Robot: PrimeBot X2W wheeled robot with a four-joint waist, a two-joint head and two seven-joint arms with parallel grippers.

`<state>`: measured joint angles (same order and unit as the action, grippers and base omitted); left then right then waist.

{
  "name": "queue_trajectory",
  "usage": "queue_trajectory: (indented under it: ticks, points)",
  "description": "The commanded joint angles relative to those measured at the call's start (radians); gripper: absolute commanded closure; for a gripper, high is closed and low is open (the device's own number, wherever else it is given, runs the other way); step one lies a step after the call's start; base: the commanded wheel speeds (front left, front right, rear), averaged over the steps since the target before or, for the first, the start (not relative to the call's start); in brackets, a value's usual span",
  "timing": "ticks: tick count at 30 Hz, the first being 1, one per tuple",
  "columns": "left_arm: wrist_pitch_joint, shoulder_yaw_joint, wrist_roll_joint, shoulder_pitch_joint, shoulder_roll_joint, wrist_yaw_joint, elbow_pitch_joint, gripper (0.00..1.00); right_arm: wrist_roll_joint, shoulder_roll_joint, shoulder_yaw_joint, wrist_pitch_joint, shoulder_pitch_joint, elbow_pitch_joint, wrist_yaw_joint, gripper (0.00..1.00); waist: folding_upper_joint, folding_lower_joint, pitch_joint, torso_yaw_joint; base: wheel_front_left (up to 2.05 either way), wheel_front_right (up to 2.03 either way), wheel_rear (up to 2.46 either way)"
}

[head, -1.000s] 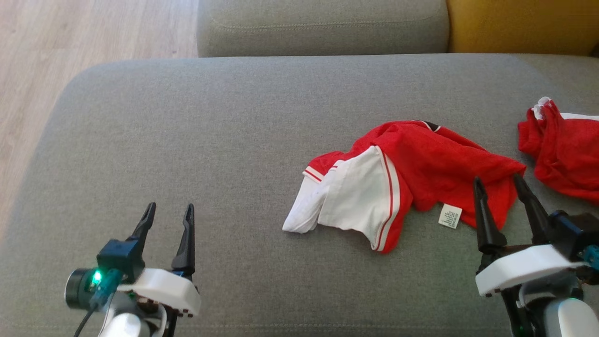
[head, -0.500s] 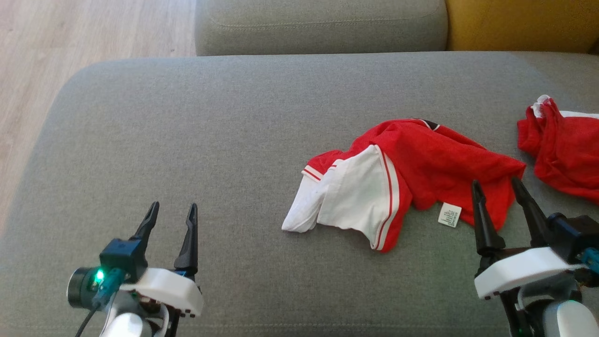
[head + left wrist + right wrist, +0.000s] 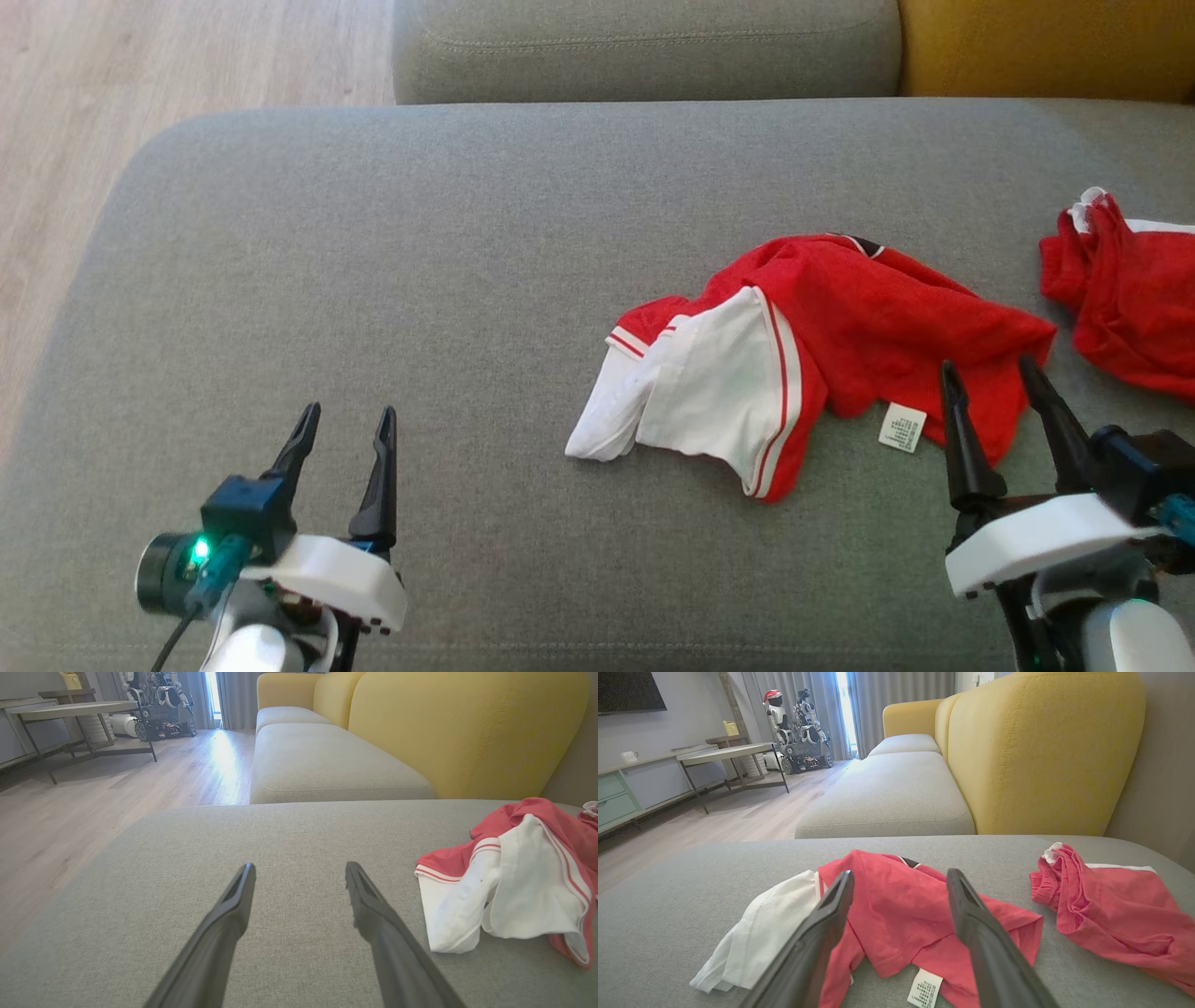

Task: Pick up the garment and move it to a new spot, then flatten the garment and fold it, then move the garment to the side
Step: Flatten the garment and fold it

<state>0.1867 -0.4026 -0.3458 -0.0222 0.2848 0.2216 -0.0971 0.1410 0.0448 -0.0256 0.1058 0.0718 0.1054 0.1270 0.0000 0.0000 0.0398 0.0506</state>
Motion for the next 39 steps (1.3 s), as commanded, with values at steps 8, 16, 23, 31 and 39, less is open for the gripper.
queue_trajectory:
  ticks: [8,16,23,31,39]
  points:
    - [-0.019,0.007,-0.014,-0.068,0.013,-0.014,0.044,0.0,0.006,0.005,0.026,-0.008,-0.048,0.034,0.004,0.0,0.0,0.0,0.018,0.005,0.0,0.0,0.0]
    - [-0.085,-0.176,-0.004,-0.168,-0.073,-0.151,0.038,0.0,0.0,0.005,0.035,-0.009,-0.085,0.045,0.004,0.0,0.0,0.0,0.088,-0.011,0.0,0.0,0.0]
    - [-0.108,-0.309,0.009,-0.274,-0.148,-0.275,-0.041,0.0,-0.003,0.005,0.05,-0.011,-0.126,0.059,0.004,0.0,0.0,0.0,0.171,-0.058,0.0,0.0,0.0]
    - [-0.158,-0.37,0.0,-0.387,-0.185,-0.319,-0.192,0.0,0.011,0.005,0.053,-0.028,-0.162,0.055,0.004,0.0,0.0,0.0,0.249,-0.123,0.0,0.0,0.0]
    - [-0.137,-0.397,0.009,-0.455,-0.194,-0.329,-0.312,1.0,0.033,0.005,0.05,-0.054,-0.182,0.031,0.004,0.0,0.0,0.0,0.28,-0.149,0.0,0.0,0.0]
